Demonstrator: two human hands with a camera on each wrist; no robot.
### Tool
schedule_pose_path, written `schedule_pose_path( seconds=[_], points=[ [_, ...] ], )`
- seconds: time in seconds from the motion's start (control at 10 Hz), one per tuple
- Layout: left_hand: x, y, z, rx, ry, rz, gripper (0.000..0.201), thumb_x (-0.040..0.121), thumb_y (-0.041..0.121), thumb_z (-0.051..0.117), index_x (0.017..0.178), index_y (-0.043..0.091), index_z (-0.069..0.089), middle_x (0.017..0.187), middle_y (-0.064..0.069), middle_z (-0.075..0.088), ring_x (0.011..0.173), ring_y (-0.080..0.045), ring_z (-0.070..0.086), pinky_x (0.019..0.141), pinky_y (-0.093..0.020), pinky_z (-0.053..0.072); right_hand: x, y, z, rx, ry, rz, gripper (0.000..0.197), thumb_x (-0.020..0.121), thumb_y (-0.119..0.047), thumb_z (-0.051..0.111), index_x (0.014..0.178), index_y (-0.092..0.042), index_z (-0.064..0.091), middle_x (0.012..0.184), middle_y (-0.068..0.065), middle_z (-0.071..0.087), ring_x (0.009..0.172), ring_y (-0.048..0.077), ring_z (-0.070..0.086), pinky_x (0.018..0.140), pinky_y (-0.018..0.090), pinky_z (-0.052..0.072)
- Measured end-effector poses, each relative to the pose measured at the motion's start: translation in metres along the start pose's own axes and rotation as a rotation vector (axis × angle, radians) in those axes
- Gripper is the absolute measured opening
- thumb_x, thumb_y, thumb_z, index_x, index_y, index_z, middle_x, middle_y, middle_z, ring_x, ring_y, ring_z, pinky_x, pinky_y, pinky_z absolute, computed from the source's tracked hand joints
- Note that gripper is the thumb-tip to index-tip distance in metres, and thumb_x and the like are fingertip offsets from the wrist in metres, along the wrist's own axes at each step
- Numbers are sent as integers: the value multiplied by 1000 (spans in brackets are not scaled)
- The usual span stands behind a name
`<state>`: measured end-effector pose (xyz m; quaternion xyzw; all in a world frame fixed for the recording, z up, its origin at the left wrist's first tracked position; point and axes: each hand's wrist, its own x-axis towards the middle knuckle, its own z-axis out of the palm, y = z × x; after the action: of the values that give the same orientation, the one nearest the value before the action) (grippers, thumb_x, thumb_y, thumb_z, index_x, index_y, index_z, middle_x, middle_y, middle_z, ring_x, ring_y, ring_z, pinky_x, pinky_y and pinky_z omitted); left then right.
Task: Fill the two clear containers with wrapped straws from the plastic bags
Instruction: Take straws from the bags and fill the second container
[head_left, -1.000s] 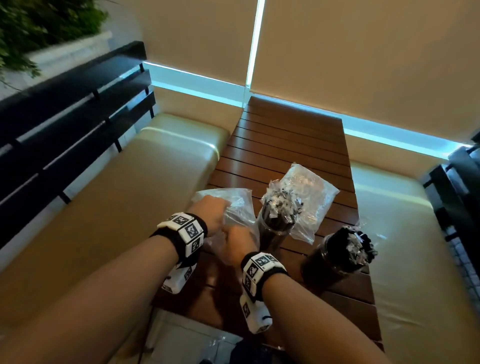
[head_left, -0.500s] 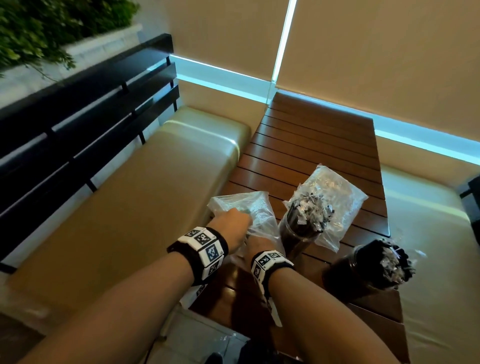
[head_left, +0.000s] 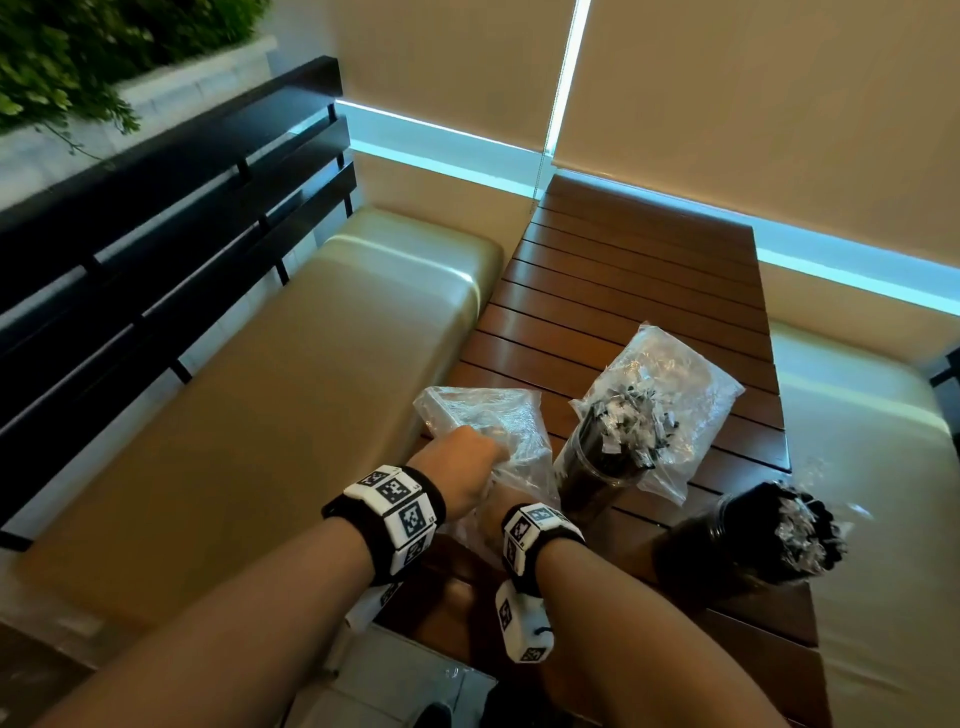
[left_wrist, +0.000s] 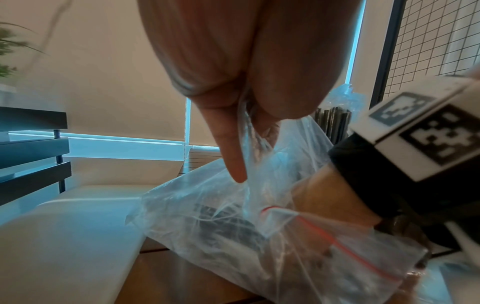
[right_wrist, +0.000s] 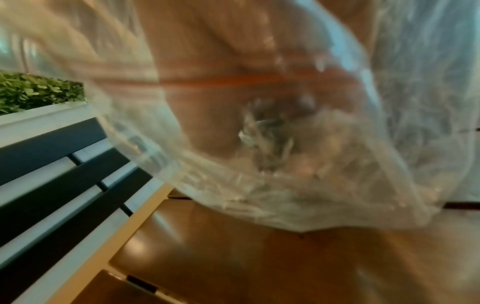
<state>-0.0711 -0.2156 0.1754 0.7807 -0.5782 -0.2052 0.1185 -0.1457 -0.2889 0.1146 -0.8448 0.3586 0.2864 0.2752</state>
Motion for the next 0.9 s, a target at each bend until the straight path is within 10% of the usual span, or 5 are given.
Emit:
schedule_pose_path(
  seconds=[0.4,0.6,0.9],
  points=[
    [31,-10,-28,27,88,-92,38,81,-3,49,106,17,70,101,-9,69,98,-28,63,82,-36,54,2,19,-18,-6,355,66,33,98,-26,51,127,-11,55,127,10,60,116,27,59,96,35,47],
    [33,6,-26,95,27,-42,29,80,-3,50,94,14,68,95,-10,68,93,-28,64,76,-35,50,17,27,-16,-66,323,118,62,99,-48,47,148,-14,32,148,8,41,135,26,40,110,37,33],
    [37,-3,-19,63,52,-100,33,80,-10,43,93,9,67,94,-10,68,88,-27,62,72,-32,48,21,15,-16,-50,273,98,55,84,-62,57,122,-21,59,119,4,61,115,25,57,89,36,44]
  ],
)
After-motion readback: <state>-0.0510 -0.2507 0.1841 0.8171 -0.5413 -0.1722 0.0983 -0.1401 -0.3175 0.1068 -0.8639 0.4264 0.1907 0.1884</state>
